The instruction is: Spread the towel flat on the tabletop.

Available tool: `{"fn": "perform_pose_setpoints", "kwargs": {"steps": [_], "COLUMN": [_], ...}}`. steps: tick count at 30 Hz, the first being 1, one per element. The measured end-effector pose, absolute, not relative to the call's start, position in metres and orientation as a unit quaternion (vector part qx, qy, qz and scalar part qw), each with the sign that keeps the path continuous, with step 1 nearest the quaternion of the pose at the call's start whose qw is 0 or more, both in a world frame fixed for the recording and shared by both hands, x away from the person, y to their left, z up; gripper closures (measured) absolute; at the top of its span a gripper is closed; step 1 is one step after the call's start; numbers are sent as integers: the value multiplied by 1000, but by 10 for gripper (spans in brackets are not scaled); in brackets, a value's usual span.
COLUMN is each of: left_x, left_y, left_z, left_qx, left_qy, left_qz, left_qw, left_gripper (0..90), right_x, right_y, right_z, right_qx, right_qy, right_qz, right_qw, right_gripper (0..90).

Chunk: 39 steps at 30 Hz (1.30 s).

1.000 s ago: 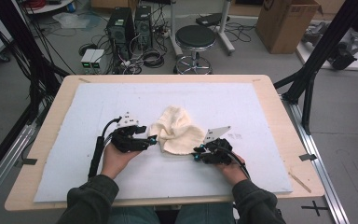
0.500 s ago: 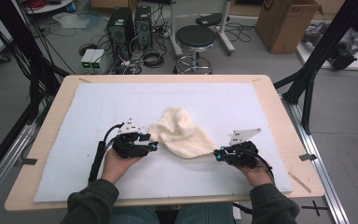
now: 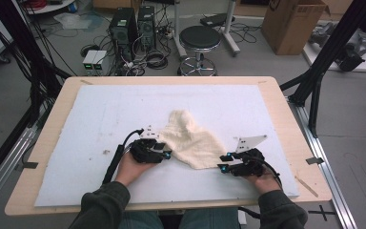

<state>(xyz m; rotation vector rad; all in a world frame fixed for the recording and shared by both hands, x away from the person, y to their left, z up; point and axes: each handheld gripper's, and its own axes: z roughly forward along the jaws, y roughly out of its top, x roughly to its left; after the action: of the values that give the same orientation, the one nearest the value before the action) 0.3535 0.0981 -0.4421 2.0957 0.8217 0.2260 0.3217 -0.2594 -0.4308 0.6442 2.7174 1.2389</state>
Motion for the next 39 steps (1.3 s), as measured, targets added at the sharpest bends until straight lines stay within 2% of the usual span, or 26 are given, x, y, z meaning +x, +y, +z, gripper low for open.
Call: {"fn": "perform_pose_setpoints", "kwargs": {"steps": [3,4,5,6,7,8,11,13,23,30,33,39], "left_x": [360,362,363,364,365,366,364,360,321,301,313,359], "left_y": [88,83,80,78,77,76,78,81,119,135,133,112], "left_z": [-442,-442,-443,-443,-443,-444,-440,-433,-381,-354,-359,-393], "left_qx": [843,845,846,845,845,843,846,847,852,859,861,869], "left_qy": [323,321,319,318,316,319,307,299,262,233,241,273], "left_qz": [99,105,114,118,122,126,137,140,153,114,104,86], "left_qw": [418,414,413,415,414,415,414,417,427,441,436,404], "left_gripper": [585,607,674,674,725,838,864,870,871,871,871,864], "right_x": [329,331,335,335,336,338,339,338,318,298,298,319], "right_y": [-253,-252,-251,-251,-252,-253,-253,-254,-252,-241,-239,-243], "right_z": [-436,-437,-439,-439,-439,-440,-440,-438,-411,-397,-396,-408], "right_qx": [212,213,215,215,218,219,222,217,183,139,139,185], "right_qy": [897,898,898,898,898,896,896,897,880,881,880,883], "right_qz": [387,382,382,382,382,384,382,382,435,450,450,424], "right_qw": [40,39,36,36,34,37,38,41,63,53,57,73], "right_gripper": [635,652,699,699,725,782,826,851,851,851,850,849]}}
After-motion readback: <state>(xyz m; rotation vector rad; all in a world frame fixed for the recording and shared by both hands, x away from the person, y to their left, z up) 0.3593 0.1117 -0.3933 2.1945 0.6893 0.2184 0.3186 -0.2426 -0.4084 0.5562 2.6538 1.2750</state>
